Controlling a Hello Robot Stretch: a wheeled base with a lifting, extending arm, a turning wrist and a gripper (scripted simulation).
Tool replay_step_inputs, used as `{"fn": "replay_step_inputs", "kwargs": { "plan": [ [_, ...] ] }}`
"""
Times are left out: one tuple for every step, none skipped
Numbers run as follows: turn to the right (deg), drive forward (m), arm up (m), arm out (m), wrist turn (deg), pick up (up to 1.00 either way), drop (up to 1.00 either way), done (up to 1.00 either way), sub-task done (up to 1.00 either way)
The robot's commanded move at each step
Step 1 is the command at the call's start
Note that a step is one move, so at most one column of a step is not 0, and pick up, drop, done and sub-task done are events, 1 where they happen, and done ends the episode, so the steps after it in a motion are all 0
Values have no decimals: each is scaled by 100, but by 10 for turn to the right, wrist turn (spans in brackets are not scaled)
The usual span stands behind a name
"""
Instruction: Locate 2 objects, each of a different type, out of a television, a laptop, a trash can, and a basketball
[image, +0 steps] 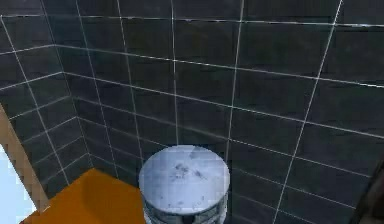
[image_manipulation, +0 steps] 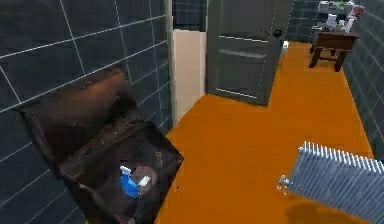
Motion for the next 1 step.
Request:
{"fn": "replay_step_inputs", "kwargs": {
  "plan": [
    [450,0,0,0,0,0,0,0,0]
  ]
}}
